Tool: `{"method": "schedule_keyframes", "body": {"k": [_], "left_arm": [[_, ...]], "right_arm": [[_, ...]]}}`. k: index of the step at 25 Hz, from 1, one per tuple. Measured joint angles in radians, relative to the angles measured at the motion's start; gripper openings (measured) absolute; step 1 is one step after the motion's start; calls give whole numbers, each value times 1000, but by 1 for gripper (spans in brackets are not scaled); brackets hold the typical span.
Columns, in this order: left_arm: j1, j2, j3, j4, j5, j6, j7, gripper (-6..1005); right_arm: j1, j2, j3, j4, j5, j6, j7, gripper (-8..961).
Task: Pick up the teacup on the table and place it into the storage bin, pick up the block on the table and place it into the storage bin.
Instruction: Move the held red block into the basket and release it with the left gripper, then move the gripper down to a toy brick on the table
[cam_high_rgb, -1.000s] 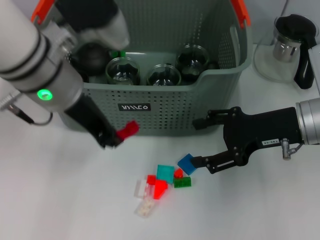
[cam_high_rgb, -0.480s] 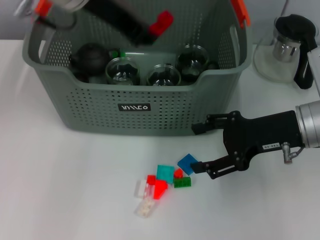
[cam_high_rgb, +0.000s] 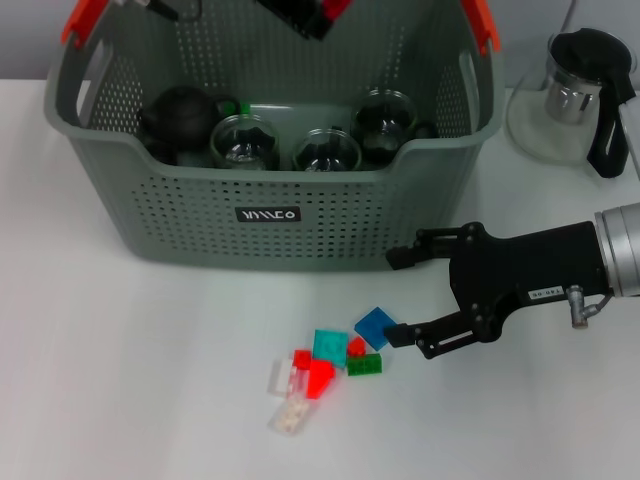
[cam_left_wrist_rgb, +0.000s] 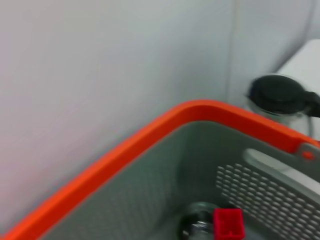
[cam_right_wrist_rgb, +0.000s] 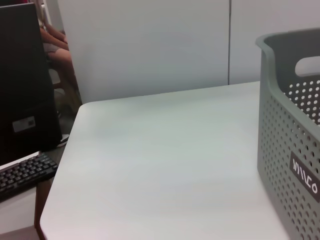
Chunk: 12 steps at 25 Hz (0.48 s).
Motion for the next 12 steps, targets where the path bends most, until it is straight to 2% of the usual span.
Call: {"method": "schedule_keyframes", "body": {"k": [9,12], "left_arm": [[19,1,-10,-2,43,-50,-28,274],[32,1,-10,29,57,-53,-28,411]], "right_arm": [[-4,0,-2,0,0,1,0,942],[-4,0,-2,0,0,1,0,942]]}}
